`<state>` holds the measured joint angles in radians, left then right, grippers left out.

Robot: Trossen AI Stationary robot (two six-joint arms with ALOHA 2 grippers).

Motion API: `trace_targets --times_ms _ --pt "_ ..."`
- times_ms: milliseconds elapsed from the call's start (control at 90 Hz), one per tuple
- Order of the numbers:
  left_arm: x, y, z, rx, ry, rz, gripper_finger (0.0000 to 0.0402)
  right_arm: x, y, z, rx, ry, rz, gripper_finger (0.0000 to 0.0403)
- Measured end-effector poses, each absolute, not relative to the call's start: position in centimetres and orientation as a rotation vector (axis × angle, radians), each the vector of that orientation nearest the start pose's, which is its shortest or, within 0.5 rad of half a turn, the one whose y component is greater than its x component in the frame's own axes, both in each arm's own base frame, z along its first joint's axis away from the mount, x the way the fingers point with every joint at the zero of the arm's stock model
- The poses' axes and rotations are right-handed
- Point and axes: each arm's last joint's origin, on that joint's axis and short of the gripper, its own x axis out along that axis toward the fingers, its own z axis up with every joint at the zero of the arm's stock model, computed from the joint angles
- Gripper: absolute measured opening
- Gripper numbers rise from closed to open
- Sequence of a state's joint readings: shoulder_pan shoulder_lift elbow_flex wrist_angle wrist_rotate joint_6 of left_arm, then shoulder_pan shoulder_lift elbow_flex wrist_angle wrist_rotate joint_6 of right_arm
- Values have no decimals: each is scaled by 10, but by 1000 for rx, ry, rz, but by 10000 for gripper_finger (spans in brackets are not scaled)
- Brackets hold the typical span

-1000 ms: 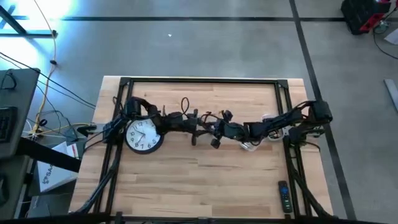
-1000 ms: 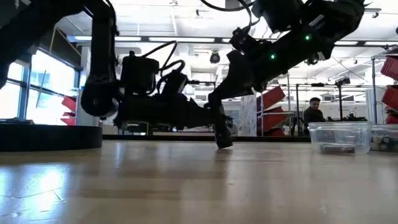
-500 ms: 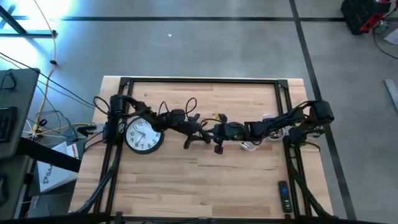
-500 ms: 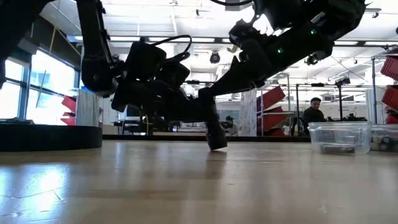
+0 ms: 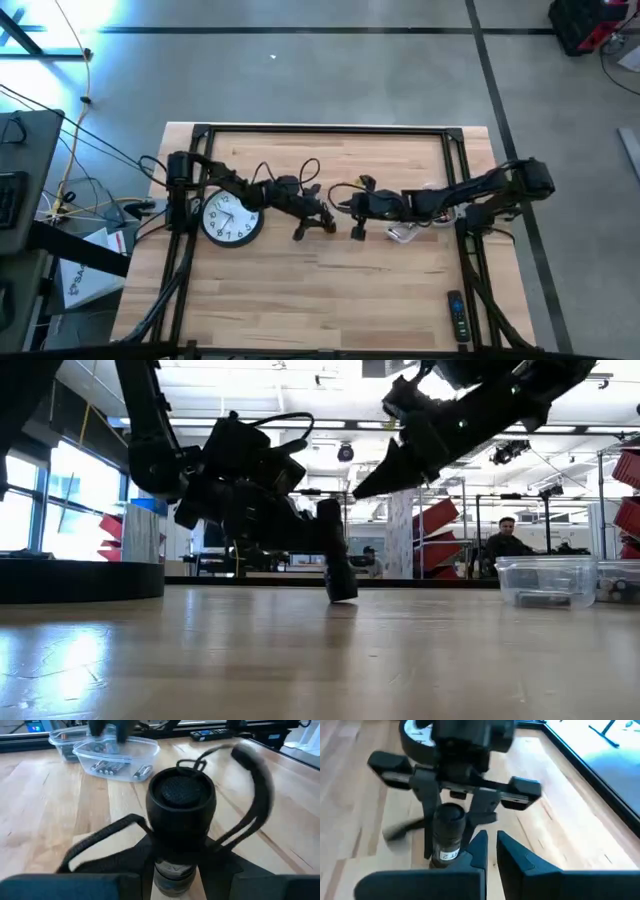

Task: Insert battery
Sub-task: Open the black flashlight lid

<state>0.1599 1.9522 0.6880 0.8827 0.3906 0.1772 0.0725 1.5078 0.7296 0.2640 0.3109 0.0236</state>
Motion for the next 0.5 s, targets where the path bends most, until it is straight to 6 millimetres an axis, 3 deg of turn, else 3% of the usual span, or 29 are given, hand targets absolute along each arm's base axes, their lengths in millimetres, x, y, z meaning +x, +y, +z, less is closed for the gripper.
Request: trace_targets --times_ms 322,500 --pt "335 49 97 105 375 -61 100 305 23 186 20 506 -175 6" --pt "335 48 97 110 382 -54 100 305 23 185 19 499 -254 49"
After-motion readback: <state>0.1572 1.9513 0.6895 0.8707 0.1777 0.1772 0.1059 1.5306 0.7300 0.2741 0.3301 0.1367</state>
